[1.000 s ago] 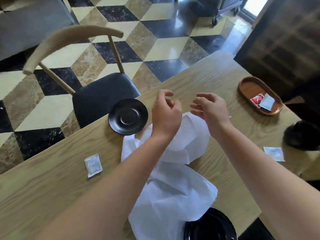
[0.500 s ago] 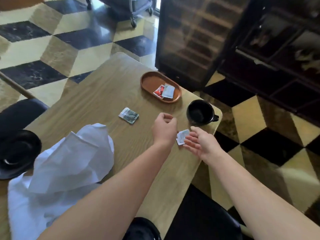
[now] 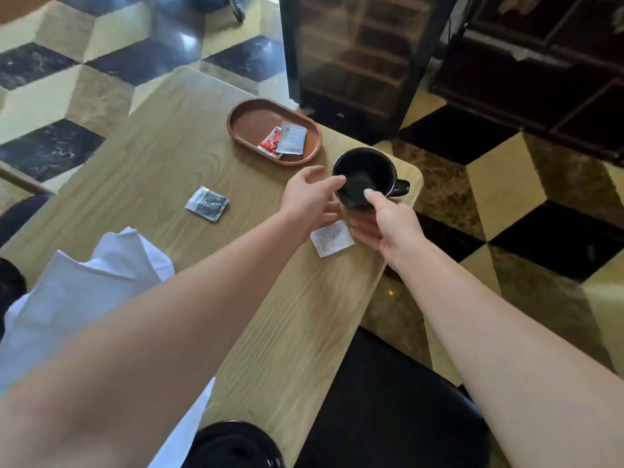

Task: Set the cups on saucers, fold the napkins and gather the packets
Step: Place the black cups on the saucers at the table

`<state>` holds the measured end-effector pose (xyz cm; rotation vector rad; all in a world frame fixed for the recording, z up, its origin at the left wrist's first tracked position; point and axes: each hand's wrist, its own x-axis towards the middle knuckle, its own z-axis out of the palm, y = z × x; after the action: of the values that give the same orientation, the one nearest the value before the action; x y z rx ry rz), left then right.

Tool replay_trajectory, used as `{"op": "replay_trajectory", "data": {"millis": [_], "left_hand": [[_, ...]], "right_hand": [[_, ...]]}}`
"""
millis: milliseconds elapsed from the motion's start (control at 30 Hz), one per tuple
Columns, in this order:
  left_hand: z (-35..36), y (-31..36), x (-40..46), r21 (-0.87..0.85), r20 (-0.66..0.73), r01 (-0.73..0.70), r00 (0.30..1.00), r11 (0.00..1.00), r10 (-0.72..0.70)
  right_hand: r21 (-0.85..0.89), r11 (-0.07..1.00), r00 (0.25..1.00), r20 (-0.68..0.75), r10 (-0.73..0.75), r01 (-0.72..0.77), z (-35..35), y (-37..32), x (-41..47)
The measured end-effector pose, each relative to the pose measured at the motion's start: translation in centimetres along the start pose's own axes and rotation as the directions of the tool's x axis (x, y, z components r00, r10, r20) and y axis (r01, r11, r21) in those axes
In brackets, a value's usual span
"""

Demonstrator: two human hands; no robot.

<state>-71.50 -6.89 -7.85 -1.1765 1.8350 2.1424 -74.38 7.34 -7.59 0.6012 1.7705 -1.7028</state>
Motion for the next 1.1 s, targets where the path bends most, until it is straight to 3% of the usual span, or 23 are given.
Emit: {"op": "replay_trajectory", "data": {"millis": [100, 233, 333, 567, 767, 933, 1100], "left_hand": [[-0.1, 0.7, -0.6, 0.014, 0.005, -0.037, 0.999, 0.999, 0.037], [-1.0, 1.0, -4.0, 0.000, -0.128, -0.108, 0.986, 0.994, 0.107], [-3.3, 0.0, -10.1, -0.052, -0.134, -0.098, 0.987, 0.994, 0.091], [-11.3, -6.9, -23.8, -0.081, -0.195, 0.124, 0.971, 0.989, -0.137], [-16.0, -13.0, -33.8, -0.175, -0.275, 0.218, 0.926, 0.960, -0.260], [-16.4, -17.7, -37.9, -0.278, -0.290, 0.267, 0.892, 0.923, -0.346], [-16.0, -20.0, -38.7, -0.330, -0.276, 0.289, 0.881, 0.898, -0.385]], "right_hand": [[0.007, 0.999, 0.999, -0.028, -0.035, 0.035, 0.5, -0.4, -0.6], [-0.263, 0.940, 0.969, -0.051, -0.240, 0.219, 0.6, -0.5, -3.5], [-0.397, 0.858, 0.943, 0.062, -0.328, 0.325, 0.2, 0.6, -8.5], [-0.465, 0.866, 0.955, 0.294, -0.042, 0.181, 0.7, 8.3, -20.2], [-0.606, 0.781, 0.874, 0.450, 0.182, 0.150, 0.3, 13.7, -26.1], [-0.728, 0.647, 0.859, 0.462, 0.219, 0.227, 0.3, 17.4, -28.5], [-0.784, 0.582, 0.875, 0.420, 0.239, 0.217, 0.1, 18.8, -28.4]]}}
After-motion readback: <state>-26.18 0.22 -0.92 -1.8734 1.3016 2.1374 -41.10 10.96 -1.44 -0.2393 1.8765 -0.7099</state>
